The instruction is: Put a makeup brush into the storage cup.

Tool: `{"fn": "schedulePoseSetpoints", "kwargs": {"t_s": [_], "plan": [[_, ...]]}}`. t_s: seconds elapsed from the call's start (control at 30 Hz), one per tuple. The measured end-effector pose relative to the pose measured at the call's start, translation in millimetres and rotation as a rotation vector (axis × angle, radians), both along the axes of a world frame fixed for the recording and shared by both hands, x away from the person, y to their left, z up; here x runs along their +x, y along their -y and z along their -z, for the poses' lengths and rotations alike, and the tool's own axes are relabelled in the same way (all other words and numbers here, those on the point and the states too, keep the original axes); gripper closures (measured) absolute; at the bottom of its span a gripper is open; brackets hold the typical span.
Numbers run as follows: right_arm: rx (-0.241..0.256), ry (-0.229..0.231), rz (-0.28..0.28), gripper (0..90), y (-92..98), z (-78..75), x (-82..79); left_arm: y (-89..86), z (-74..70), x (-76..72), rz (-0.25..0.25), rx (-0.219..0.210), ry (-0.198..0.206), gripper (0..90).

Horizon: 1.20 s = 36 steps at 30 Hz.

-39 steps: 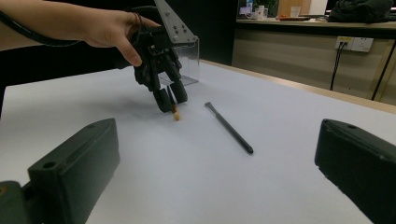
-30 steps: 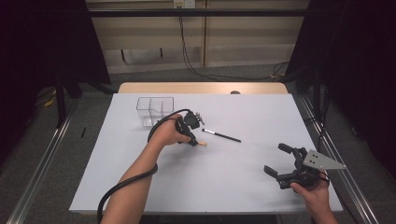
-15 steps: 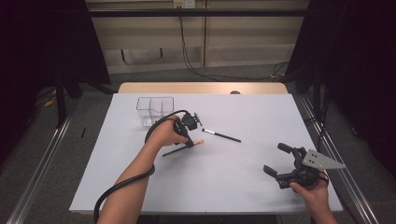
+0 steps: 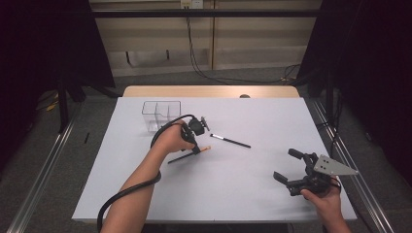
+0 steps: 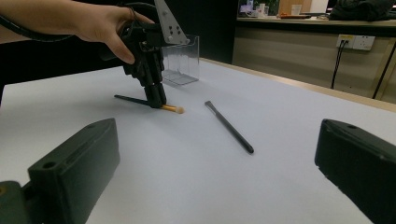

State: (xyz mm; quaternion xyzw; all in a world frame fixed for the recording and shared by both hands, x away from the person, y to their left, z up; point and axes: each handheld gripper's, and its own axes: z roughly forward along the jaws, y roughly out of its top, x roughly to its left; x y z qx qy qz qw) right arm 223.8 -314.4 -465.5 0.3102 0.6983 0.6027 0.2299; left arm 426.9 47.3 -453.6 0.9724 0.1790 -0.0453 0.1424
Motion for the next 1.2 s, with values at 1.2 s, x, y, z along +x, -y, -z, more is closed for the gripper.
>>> {"fn": "schedulePoseSetpoints", "kwargs": {"t_s": [1.2], "plan": [[-0.001,-0.005,-0.002,0.0,-1.3,0.5,1.7,-34.4,-31.5,-2.6,-0.223,-0.413,0.135,84.2]]}}
